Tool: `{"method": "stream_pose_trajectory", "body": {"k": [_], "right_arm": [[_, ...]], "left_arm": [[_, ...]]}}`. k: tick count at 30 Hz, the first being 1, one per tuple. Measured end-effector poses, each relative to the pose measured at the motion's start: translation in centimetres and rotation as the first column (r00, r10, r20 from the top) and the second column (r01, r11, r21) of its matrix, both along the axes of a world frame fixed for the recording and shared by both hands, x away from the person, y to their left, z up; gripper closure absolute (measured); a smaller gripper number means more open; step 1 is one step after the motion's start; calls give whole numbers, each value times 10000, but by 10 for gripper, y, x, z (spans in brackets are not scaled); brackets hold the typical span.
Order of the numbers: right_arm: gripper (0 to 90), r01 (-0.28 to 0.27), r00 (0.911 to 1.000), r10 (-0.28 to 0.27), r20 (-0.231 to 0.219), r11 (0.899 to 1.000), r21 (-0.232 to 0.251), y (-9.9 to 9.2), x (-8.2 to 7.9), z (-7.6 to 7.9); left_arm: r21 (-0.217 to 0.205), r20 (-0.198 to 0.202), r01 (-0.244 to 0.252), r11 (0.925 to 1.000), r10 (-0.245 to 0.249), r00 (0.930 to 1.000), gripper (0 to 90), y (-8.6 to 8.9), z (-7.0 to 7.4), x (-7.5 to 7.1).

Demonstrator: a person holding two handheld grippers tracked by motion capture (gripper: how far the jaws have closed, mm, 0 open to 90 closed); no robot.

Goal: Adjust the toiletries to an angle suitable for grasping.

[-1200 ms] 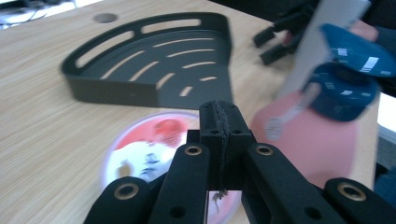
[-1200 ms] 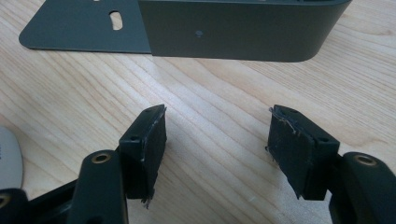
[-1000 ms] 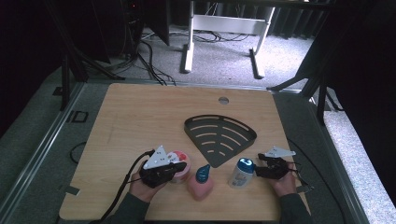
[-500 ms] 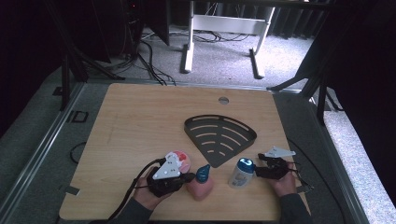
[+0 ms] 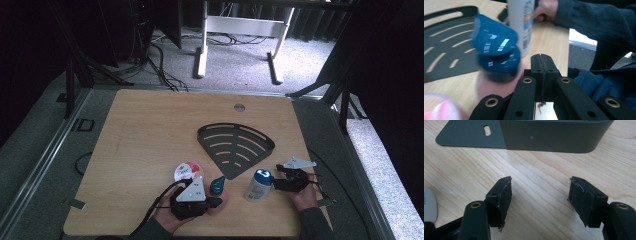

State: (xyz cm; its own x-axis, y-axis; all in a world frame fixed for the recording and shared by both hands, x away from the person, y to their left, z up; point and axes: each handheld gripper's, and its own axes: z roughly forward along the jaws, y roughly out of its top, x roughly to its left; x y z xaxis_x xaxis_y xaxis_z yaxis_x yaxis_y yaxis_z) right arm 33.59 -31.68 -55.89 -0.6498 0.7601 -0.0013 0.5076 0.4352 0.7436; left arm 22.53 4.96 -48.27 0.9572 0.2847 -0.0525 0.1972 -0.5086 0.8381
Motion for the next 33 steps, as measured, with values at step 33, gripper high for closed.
{"method": "stream_pose_trajectory", "body": {"k": [33], "right_arm": [[344, -11, 10000, 11, 2, 10000, -10, 0, 0, 0]], "left_arm": [[344, 445, -911, 9952, 896, 9950, 897, -20, -10, 41]]}}
